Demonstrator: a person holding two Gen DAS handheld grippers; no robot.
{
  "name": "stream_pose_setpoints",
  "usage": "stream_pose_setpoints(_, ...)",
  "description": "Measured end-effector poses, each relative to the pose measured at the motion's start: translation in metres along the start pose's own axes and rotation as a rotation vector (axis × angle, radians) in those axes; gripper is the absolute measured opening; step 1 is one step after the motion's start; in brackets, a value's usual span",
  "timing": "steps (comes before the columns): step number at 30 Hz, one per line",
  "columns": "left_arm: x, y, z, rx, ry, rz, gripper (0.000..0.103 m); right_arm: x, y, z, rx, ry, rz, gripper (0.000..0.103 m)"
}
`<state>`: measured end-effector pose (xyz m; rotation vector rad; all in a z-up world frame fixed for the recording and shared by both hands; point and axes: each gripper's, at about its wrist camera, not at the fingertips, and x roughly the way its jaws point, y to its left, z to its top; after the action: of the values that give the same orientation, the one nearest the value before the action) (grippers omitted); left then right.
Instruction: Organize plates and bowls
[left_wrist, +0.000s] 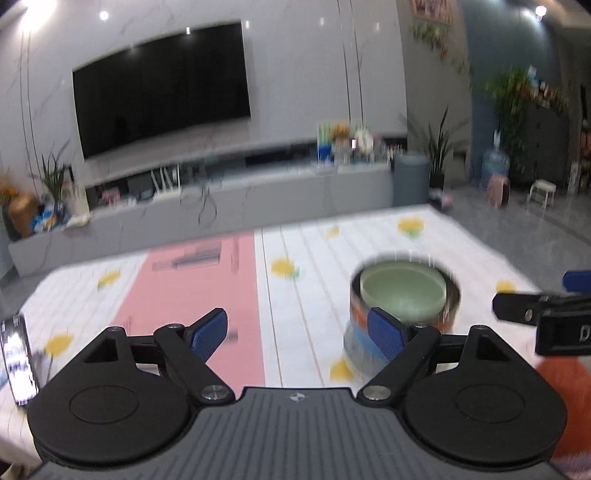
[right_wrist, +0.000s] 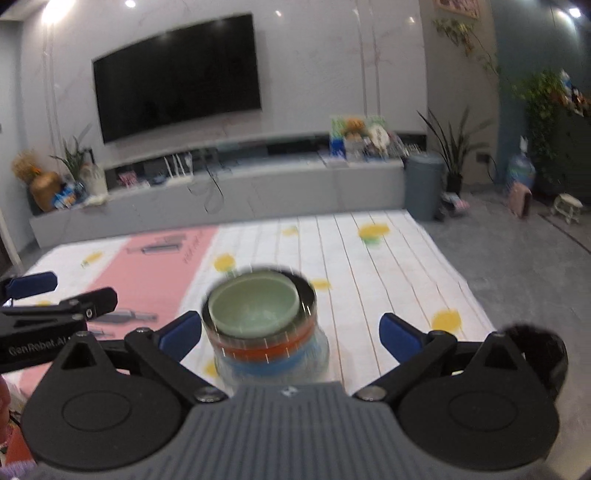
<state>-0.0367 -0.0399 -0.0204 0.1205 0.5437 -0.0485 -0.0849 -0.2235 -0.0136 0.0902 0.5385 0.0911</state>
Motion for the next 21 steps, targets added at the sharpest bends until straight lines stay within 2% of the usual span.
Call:
stream_pose_setpoints(6, 0.014, -0.002, -0.029, -0.02, 0.15, -0.025, 0.1, 0.006, 0.001, -0.034, -0.008, 0.076, -0.083, 0.1)
stream_pose_setpoints(13, 0.017, -0.002, -0.048, -0.066, 0.225, -0.013, 0.1, 0.021, 0.003, -0.047, -0.012, 0.177, -0.099, 0.1)
stream_pose_setpoints(21, 0.018, -0.009, -0.057, -0.05, 0.256, -0.008, 0.1, 0.024, 0.002, -0.054, -0.016, 0.21, -0.098, 0.1)
